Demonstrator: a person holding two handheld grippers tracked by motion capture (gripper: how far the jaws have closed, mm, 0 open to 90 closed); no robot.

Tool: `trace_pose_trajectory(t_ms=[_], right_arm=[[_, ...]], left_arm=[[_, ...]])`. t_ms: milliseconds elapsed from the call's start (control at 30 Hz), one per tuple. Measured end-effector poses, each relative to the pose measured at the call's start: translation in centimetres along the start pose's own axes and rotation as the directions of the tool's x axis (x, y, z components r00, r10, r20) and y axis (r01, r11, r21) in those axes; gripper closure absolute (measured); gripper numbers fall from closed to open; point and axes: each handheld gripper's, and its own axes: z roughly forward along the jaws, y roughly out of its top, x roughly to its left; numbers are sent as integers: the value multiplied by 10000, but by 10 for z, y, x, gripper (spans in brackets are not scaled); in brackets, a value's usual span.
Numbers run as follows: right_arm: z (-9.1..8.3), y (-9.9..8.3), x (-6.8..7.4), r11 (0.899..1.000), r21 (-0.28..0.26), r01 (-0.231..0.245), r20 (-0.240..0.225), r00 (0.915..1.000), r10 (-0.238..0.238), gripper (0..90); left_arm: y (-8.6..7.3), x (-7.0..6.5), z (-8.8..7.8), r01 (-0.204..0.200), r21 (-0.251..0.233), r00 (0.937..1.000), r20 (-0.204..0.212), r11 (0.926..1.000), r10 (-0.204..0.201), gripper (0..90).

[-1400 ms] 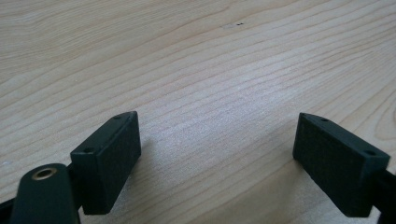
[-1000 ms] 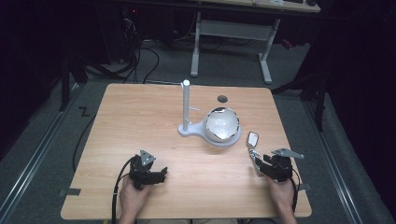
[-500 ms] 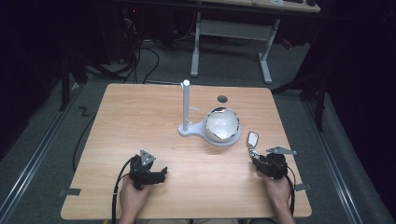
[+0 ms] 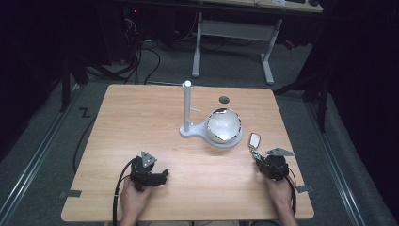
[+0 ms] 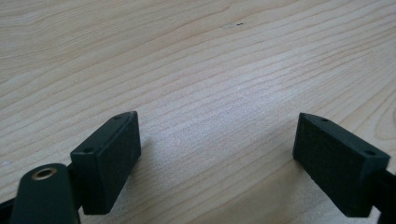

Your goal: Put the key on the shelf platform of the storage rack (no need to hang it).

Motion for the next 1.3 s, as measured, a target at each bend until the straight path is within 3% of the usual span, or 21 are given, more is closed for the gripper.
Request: trace_pose_trajectory(t_ms=[367,500,833,1300], right_arm=[[0,-2,0,9999,-161,-12,-219,9998,8,757],[-4,0,0,9989,-441,-152,-382,9992,135,757],[-23,3,-9,9932,-1039,-518,-646,9969,452,757],[-49,16,-16,9813,-1841,-559,-747,9963,427,757]], left_arm=[[0,0,0,29,-8,10000,9,10000,-29,155],[0,0,0,14,-1,10000,8,10000,-14,155],[0,0,0,16,-1,10000,10,10000,-16,155],[0,0,0,18,-4,10000,10,10000,-18,155]])
